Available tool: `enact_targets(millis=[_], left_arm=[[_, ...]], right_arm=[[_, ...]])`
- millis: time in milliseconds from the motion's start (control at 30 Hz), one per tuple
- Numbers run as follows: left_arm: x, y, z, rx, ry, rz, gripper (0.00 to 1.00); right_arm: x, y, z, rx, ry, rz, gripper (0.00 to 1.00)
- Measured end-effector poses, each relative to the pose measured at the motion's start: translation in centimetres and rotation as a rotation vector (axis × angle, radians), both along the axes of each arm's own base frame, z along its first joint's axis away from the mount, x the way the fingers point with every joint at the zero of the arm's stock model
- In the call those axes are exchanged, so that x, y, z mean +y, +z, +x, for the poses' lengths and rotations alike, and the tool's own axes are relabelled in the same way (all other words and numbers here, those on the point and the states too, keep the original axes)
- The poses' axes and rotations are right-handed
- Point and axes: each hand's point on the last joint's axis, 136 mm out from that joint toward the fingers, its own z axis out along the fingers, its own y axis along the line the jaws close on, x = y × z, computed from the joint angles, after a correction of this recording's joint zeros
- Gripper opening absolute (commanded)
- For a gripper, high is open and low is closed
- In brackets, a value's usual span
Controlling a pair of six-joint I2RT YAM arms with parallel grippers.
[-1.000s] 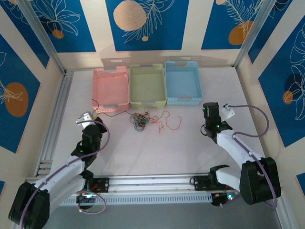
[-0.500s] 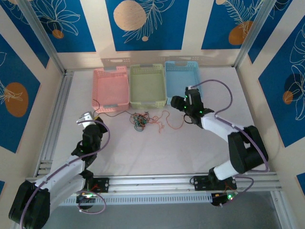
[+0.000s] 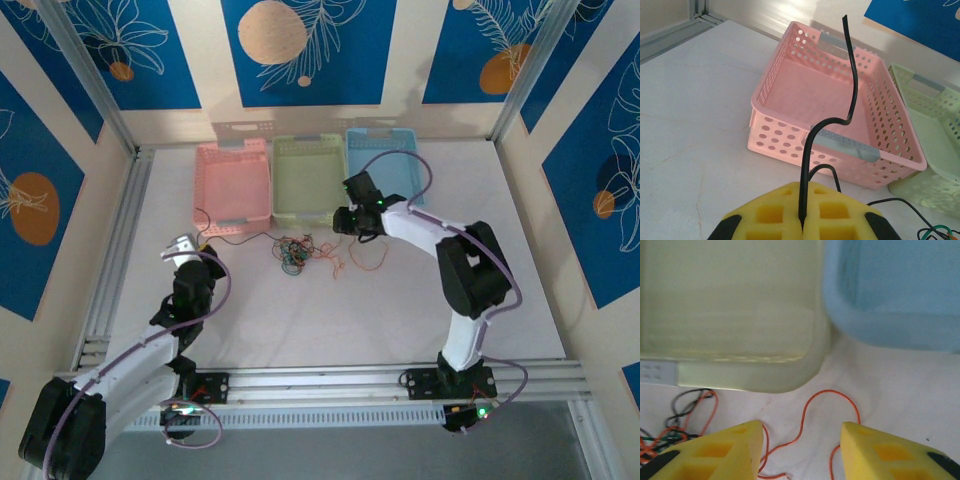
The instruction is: Untangle the cables
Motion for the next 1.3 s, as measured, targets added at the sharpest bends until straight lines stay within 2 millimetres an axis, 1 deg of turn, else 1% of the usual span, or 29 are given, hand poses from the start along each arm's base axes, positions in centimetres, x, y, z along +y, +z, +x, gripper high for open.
enact_targets(millis=[67, 133, 233, 333, 533, 600, 667, 733, 967, 1000, 1067, 1133, 1167, 1233, 1300], left_arm=[[0.0, 0.0, 0.0, -0.001, 0.000, -0.001, 0.00], [-0.1, 0.1, 0.0, -0.003, -0.003, -0.003, 0.00], [-0.1, 0.1, 0.1, -0.005, -0.005, -0.004, 0.00], [-0.1, 0.0, 0.1, -0.001, -0.005, -0.003, 0.00], [-0.1, -0.2, 0.1, 0.004, -0.004, -0.001, 0.00], [-0.1, -0.2, 0.1, 0.004, -0.004, -0.001, 0.00], [-0.1, -0.2, 0.1, 0.004, -0.003, 0.000, 0.00], [-0.1, -0.2, 0.1, 0.005, -0.004, 0.000, 0.00], [-0.1, -0.2, 0.1, 0.005, -0.007, -0.002, 0.00], [-0.1, -0.2, 0.1, 0.006, -0.007, -0.002, 0.00], [-0.1, -0.2, 0.1, 0.006, -0.007, -0.002, 0.00], [-0.1, -0.2, 0.1, 0.007, -0.007, -0.002, 0.00], [-0.1, -0.2, 0.1, 0.007, -0.007, -0.002, 0.00], [-0.1, -0.3, 0.1, 0.008, -0.008, -0.002, 0.00], [-0.1, -0.4, 0.2, 0.011, -0.010, -0.001, 0.00]], right_arm=[[0.0, -1.4, -0.6, 0.040, 0.013, -0.060, 0.42], [-0.4, -2.8, -1.3, 0.084, 0.019, -0.116, 0.42], [-1.3, -3.9, -2.1, 0.126, 0.016, -0.170, 0.41], [-1.8, -4.0, -2.3, 0.136, 0.014, -0.194, 0.41], [-1.8, -4.2, -2.4, 0.153, 0.018, -0.205, 0.38], [-1.8, -4.6, -2.4, 0.159, 0.018, -0.212, 0.36], [-1.8, -4.6, -2.2, 0.157, 0.020, -0.213, 0.32], [-1.7, -4.6, -2.2, 0.157, 0.023, -0.215, 0.30], [-1.7, -4.7, -2.0, 0.158, 0.022, -0.215, 0.28], [-1.7, -4.7, -1.9, 0.158, 0.021, -0.214, 0.23], [-1.8, -4.7, -1.8, 0.155, 0.021, -0.214, 0.22], [-1.7, -4.7, -1.7, 0.151, 0.021, -0.211, 0.23], [-1.7, -4.6, -1.7, 0.144, 0.022, -0.206, 0.26], [-1.7, -4.6, -2.0, 0.133, 0.028, -0.200, 0.34], [-1.9, -4.0, -2.6, 0.116, 0.037, -0.195, 0.44]])
